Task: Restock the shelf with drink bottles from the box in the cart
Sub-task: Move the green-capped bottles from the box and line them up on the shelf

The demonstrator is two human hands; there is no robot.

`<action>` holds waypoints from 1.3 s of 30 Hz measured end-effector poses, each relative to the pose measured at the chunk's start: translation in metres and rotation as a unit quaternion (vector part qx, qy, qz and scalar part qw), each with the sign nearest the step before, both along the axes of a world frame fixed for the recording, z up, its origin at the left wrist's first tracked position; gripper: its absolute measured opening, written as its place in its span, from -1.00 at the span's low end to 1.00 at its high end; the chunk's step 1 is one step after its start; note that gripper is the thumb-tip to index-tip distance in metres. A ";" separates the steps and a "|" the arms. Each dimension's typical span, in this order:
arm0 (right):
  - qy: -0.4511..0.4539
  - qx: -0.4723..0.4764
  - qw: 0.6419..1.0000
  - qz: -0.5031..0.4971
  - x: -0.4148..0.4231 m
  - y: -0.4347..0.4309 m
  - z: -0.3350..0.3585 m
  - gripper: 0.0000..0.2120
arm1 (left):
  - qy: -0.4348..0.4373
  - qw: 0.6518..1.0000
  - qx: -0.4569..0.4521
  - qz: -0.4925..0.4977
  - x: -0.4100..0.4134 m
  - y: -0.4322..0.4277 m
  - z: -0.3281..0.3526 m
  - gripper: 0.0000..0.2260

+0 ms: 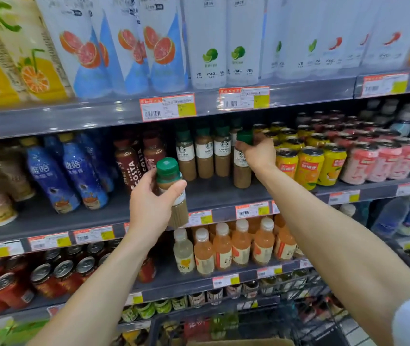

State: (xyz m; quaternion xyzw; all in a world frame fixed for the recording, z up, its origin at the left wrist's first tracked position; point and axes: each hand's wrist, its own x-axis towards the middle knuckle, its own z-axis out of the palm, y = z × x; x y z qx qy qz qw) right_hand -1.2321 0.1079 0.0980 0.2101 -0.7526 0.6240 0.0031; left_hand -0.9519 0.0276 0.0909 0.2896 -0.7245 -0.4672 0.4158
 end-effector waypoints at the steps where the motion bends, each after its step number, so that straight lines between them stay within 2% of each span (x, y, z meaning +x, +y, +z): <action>1: 0.009 0.002 1.000 -0.003 0.003 0.001 -0.002 -0.61 | 0.002 1.000 -0.001 0.001 -0.003 -0.001 0.000 -0.58; 4: 0.028 0.027 0.999 -0.019 0.019 0.008 -0.020 -0.56 | 0.001 1.000 -0.006 0.007 -0.009 -0.005 -0.002 -0.59; 8: 0.027 0.164 0.986 -0.018 0.035 0.011 -0.059 -0.39 | -0.004 1.000 -0.008 0.004 -0.017 -0.011 -0.004 -0.58; 13: 0.032 0.214 0.975 -0.055 0.023 -0.001 -0.061 -0.52 | 0.003 1.000 -0.007 0.005 -0.026 -0.018 -0.003 -0.58; 33: -0.003 0.251 0.965 -0.077 -0.028 -0.057 -0.064 -0.47 | -0.034 0.998 -0.061 -0.001 -0.032 -0.027 -0.012 -0.58; 39: -0.018 0.248 0.967 -0.060 -0.026 -0.056 -0.063 -0.34 | -0.054 0.997 -0.057 -0.009 -0.030 -0.023 -0.021 -0.41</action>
